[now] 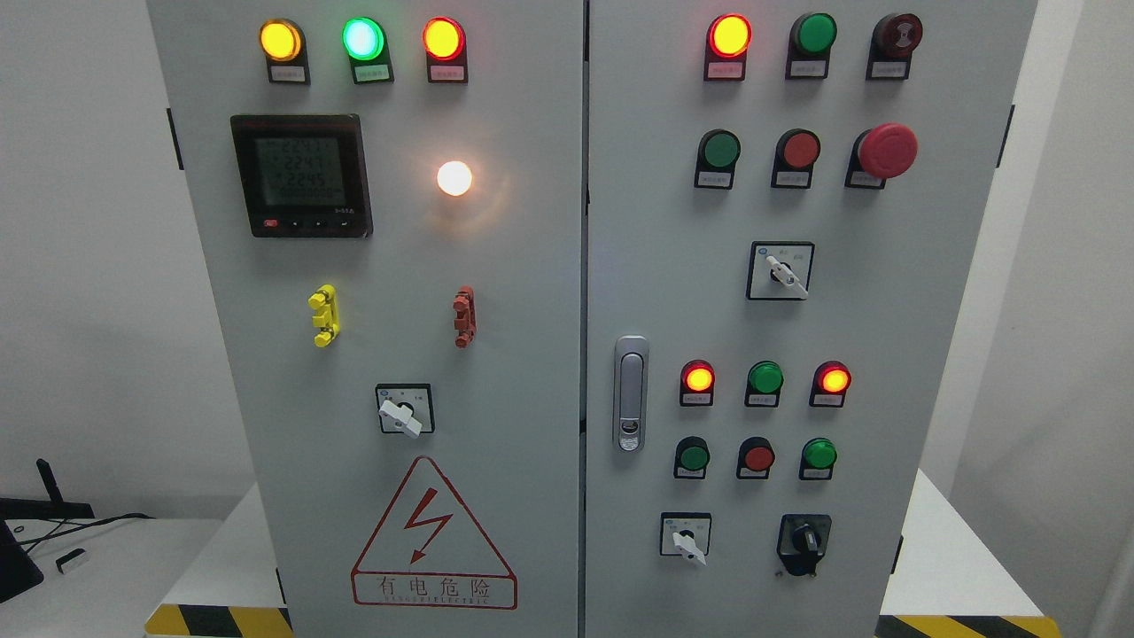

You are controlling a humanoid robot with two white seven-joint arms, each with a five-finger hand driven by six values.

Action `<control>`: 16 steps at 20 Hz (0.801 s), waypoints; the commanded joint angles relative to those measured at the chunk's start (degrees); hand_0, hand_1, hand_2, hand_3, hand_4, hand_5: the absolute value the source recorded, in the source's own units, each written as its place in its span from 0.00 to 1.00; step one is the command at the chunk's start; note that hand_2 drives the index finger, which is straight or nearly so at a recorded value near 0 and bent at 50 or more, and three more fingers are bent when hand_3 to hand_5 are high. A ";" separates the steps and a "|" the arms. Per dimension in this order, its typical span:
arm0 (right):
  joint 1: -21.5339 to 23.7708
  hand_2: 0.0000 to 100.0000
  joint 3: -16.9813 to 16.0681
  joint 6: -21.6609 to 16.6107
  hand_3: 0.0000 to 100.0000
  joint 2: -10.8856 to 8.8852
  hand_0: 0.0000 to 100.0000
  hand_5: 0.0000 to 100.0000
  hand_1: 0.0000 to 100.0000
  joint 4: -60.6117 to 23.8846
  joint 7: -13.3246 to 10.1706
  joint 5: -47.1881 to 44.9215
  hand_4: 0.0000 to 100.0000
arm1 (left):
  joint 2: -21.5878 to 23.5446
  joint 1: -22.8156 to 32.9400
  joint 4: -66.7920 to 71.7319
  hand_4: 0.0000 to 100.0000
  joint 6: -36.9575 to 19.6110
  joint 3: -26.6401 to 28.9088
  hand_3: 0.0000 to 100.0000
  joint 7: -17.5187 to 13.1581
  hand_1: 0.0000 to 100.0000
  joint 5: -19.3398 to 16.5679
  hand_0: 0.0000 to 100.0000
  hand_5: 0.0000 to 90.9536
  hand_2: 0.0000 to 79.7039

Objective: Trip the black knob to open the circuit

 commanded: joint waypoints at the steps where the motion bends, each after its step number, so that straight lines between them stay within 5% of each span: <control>1: 3.13 0.00 -4.10 0.53 0.04 0.10 0.26 0.00 0.30 -7.36 0.11 0.10 0.00 | 0.03 0.00 0.04 0.00 0.03 0.00 0.00 -0.04 0.39 -1.76 0.12 0.00 0.00; 8: 9.89 0.00 -4.54 -0.08 0.04 0.54 0.26 0.00 0.30 -20.19 -0.24 0.01 0.01 | -0.06 0.00 0.04 0.00 0.03 0.00 0.00 -0.04 0.39 -1.76 0.12 0.00 0.00; 11: 13.67 0.00 -7.52 -0.69 0.05 0.63 0.26 0.00 0.30 -28.71 -0.15 -0.25 0.02 | 0.03 0.00 -0.05 0.00 0.03 0.00 0.00 -0.04 0.39 -1.76 0.12 0.00 0.00; 16: 20.88 0.00 -8.93 -13.33 0.09 1.86 0.26 0.02 0.30 -37.09 -1.20 -0.08 0.10 | 0.03 0.00 -0.05 0.00 0.03 0.00 0.00 -0.04 0.39 -1.76 0.12 0.00 0.00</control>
